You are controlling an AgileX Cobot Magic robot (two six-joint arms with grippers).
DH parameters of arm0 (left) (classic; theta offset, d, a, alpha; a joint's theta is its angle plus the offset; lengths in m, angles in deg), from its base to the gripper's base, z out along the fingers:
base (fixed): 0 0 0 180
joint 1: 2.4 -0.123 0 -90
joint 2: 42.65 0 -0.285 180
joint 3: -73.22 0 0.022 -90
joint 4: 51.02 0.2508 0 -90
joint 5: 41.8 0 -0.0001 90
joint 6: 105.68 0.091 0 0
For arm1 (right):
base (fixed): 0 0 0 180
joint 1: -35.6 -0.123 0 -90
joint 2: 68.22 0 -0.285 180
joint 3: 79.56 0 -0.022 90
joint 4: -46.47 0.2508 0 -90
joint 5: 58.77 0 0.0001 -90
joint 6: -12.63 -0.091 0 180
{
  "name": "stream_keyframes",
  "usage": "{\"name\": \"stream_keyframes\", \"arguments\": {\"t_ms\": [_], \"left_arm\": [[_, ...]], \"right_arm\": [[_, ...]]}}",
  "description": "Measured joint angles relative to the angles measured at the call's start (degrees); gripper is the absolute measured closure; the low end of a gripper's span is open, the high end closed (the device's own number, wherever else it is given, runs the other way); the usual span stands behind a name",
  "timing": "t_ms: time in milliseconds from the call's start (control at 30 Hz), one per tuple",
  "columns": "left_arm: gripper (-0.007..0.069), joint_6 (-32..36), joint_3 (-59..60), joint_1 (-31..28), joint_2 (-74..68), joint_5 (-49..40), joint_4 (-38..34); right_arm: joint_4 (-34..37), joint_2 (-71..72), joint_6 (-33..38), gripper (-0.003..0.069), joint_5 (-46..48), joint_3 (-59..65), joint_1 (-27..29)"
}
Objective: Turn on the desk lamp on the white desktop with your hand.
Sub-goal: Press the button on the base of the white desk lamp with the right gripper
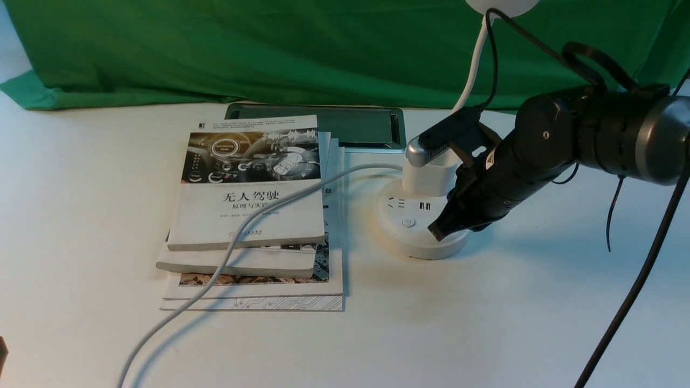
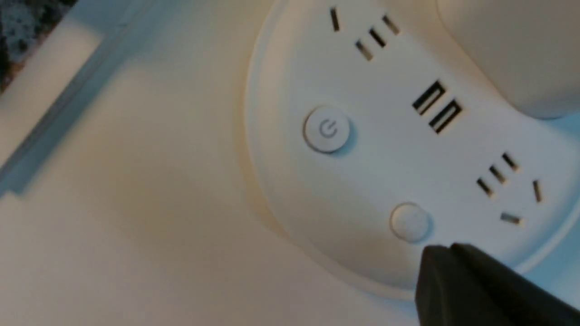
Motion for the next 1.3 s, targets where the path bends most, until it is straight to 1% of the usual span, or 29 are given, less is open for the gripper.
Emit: {"name": "stream_keyframes", "arguments": {"t_ms": [133,533,900,1300], "left_arm": [[0.0603,0.0,0.0,0.0,0.0,0.0,0.0],[0.0603,0.0,0.0,0.0,0.0,0.0,0.0],[0.0603,0.0,0.0,0.0,0.0,0.0,0.0],[0.0603,0.0,0.0,0.0,0.0,0.0,0.0]], "right_arm": [[0.0,-0.4,0.0,0.0629,-2.3,0.0,0.0],[0.0,-2.6,0.0,0.0629,-5.0,0.0,0.0],[2.2,-2.8,0.0,0.0629,-5.1,0.0,-0.1],[2.4,-4.0,0.0,0.0629,-3.8,-0.9,-0.2]]}}
